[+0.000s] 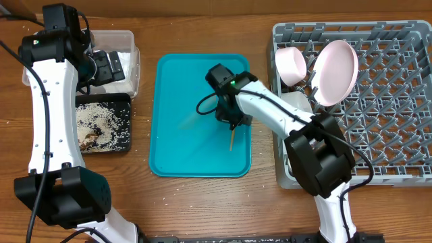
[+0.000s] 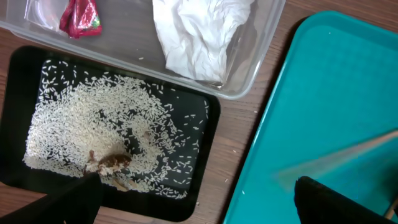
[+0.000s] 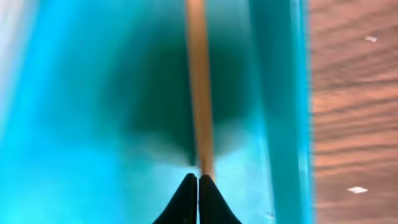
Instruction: Sort waste into correct bins and load items into the dishwasher
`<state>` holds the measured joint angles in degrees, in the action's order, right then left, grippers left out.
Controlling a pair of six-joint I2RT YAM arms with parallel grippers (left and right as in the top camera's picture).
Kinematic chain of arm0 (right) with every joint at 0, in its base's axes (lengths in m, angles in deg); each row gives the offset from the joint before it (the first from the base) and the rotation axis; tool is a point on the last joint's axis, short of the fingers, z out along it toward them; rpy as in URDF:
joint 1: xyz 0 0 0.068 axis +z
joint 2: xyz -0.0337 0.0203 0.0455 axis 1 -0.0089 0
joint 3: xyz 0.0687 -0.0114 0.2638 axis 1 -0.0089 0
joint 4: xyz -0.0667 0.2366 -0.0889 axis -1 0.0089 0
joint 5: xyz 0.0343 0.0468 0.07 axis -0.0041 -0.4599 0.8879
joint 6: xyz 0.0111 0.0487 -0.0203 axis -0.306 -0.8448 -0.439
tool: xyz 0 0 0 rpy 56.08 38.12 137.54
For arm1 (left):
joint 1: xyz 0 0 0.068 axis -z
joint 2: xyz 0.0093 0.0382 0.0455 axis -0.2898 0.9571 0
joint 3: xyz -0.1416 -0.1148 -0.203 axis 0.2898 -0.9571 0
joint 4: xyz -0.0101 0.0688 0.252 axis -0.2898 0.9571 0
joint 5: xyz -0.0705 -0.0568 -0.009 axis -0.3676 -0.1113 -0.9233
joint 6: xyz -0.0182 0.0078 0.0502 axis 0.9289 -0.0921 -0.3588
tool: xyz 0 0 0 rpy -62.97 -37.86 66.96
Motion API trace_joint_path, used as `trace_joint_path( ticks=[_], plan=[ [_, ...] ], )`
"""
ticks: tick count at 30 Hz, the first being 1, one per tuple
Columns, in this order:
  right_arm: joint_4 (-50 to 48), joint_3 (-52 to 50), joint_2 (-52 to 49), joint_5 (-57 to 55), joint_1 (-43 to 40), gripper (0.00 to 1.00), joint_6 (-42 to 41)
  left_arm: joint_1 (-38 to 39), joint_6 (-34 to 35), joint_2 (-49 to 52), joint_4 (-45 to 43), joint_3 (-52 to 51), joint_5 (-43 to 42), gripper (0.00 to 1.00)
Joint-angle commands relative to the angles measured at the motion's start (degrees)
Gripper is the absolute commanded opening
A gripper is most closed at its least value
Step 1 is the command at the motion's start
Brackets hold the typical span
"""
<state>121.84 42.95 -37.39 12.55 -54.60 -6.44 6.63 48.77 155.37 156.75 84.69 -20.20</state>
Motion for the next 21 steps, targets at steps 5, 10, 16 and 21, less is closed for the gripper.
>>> trace_joint_path(
  ticks=[5, 10, 16, 21],
  plan=[
    [5.92, 9.16, 3.45, 0.42, -1.29, 0.05, 6.93, 0.11, -1.29, -0.13, -0.02, 0.02, 0.31, 1.0],
    [4.46, 9.53, 3.04, -1.75, -1.29, 0.18, 7.17, 0.11, -1.29, -0.13, -0.02, 0.02, 0.31, 1.0],
    [0.28, 5.27, 0.24, -4.15, -1.4, 0.39, 7.23, 0.11, -1.29, -0.13, -0.02, 0.02, 0.31, 1.0],
    [-2.78, 1.27, -2.12, -4.02, -1.4, 0.39, 7.23, 0.11, -1.29, -0.13, -0.02, 0.02, 0.31, 1.0]
  ],
)
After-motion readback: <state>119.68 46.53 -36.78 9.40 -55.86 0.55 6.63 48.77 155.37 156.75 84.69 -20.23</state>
